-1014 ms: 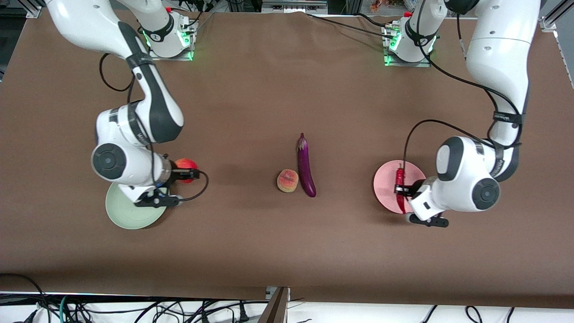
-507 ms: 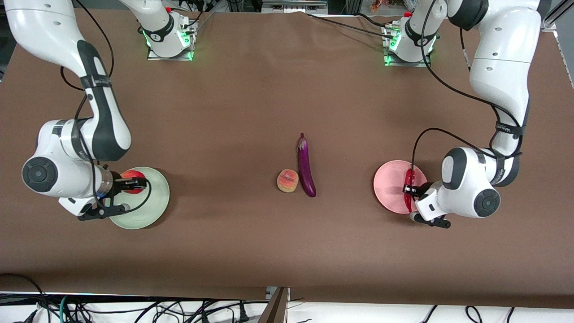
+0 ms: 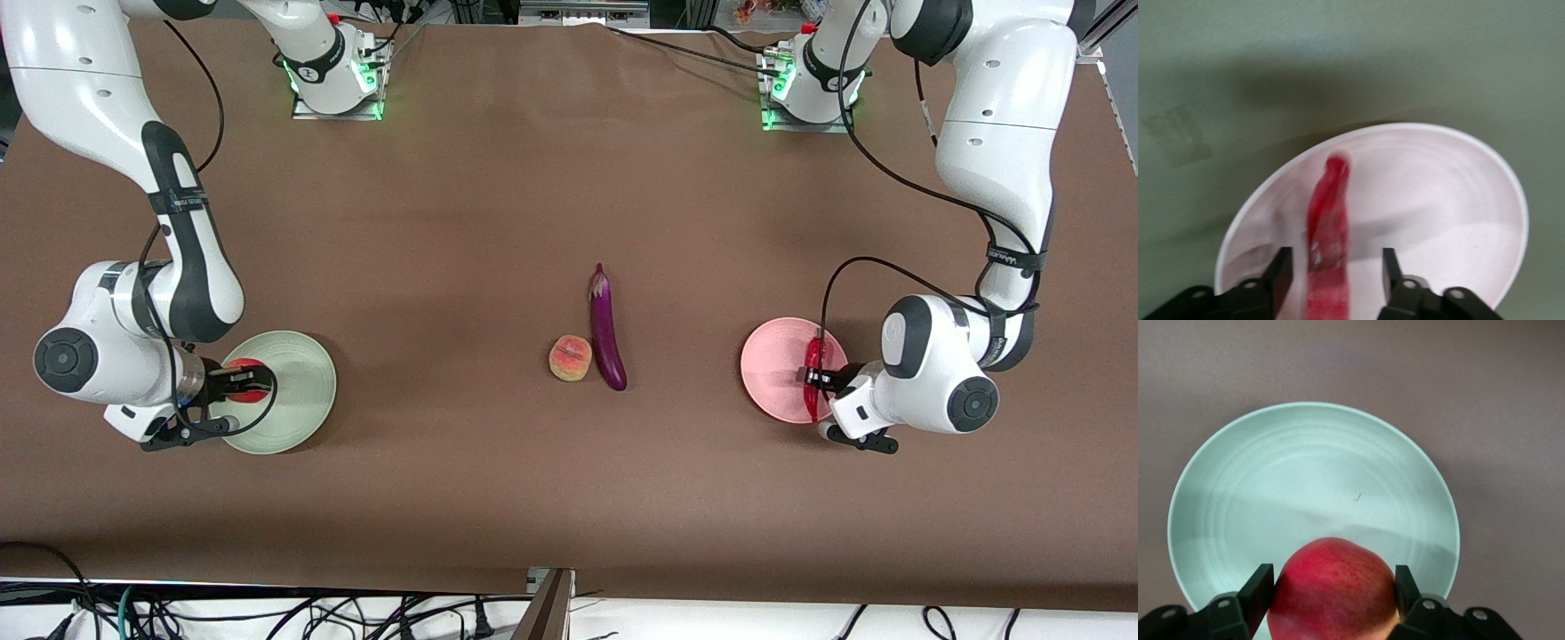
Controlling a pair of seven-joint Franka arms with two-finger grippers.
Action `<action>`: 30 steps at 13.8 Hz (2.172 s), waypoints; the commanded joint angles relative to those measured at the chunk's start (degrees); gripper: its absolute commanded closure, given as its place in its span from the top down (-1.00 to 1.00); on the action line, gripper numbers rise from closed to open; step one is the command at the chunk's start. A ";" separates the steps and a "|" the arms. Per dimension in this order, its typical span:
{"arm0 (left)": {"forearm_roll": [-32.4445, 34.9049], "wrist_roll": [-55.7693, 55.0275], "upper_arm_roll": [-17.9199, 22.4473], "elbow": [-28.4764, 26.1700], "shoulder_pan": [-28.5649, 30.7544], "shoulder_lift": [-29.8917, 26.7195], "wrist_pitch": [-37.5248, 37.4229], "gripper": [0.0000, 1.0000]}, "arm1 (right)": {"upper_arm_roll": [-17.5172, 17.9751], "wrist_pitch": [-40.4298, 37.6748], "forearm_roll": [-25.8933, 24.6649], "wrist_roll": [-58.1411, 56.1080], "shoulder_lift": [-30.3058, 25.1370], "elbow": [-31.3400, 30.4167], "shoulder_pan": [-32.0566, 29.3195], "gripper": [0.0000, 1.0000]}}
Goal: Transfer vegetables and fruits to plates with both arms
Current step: 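Release the chili with the left gripper while the right gripper lowers the apple, then grasp the eggplant with the left gripper while the right gripper releases the apple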
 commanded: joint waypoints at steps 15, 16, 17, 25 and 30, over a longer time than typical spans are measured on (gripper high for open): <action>-5.18 -42.58 -11.38 0.77 -10.45 -2.34 -6.39 1.00 | 1.18 5.08 -0.35 -4.22 1.67 0.52 -3.62 1.00; -6.49 -45.14 -12.95 -0.81 -10.46 -2.43 -4.54 1.00 | 1.36 4.73 -0.35 -4.22 1.58 1.65 -3.53 1.00; -6.76 -46.90 -13.66 -1.44 -10.54 -2.43 -3.04 1.00 | 1.44 3.42 -0.35 -4.22 1.49 2.36 -3.36 1.00; -6.06 -56.14 -13.41 -5.66 -17.48 -2.35 10.58 1.00 | 5.93 -4.77 4.92 3.39 1.23 7.20 1.20 1.00; -2.28 -56.15 -13.41 -10.13 -19.67 -2.08 17.17 0.91 | 5.93 -4.42 4.93 19.14 1.75 7.03 9.99 1.00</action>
